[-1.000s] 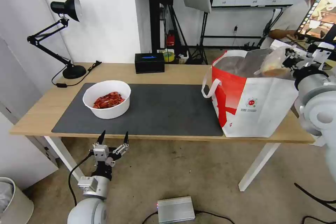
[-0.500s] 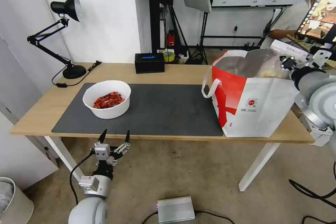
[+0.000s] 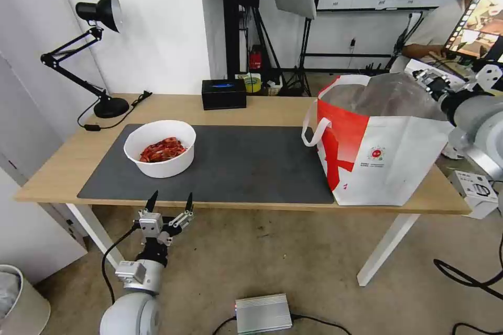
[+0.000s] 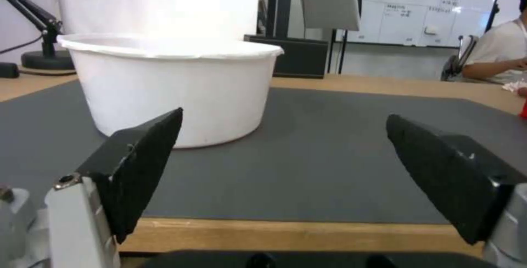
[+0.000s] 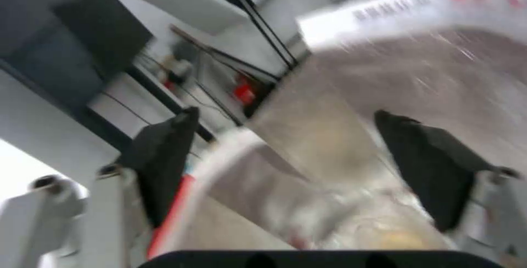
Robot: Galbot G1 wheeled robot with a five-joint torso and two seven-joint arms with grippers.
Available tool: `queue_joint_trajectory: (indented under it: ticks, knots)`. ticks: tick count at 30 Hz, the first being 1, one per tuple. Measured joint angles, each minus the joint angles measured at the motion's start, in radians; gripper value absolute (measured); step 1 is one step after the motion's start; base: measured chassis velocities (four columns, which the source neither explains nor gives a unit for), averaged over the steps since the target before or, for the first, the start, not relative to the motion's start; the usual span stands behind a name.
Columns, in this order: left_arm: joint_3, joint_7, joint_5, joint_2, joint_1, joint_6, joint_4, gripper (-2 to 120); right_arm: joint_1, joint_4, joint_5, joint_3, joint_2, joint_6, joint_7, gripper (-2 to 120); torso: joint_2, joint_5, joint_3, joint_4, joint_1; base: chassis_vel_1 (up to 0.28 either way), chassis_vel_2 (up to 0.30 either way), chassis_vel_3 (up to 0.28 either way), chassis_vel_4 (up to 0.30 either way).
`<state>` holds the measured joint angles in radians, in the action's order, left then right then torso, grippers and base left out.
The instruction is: Pick up the trash from the table and place it into the takeout bag.
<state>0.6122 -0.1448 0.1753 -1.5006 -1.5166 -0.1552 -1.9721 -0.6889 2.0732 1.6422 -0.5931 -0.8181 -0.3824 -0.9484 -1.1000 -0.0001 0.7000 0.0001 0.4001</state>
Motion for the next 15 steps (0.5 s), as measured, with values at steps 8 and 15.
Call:
queue_joint_trajectory:
  ticks: [8, 15]
  knots:
    - [0.012, 0.000, 0.006, -0.003, 0.004, 0.000, 0.006, 100, -0.101, 0.083, -0.326, 0.030, -0.007, 0.112, 0.394, 100, 0.000, 0.0001, 0.000, -0.0002, 0.000, 0.000, 0.000, 0.000, 0.000]
    - [0.027, 0.000, 0.022, 0.001, 0.004, 0.000, 0.006, 100, -0.194, 0.114, -0.739, 0.106, -0.032, 0.287, 0.681, 100, 0.000, 0.0000, 0.000, -0.0001, 0.000, 0.000, 0.000, 0.000, 0.000]
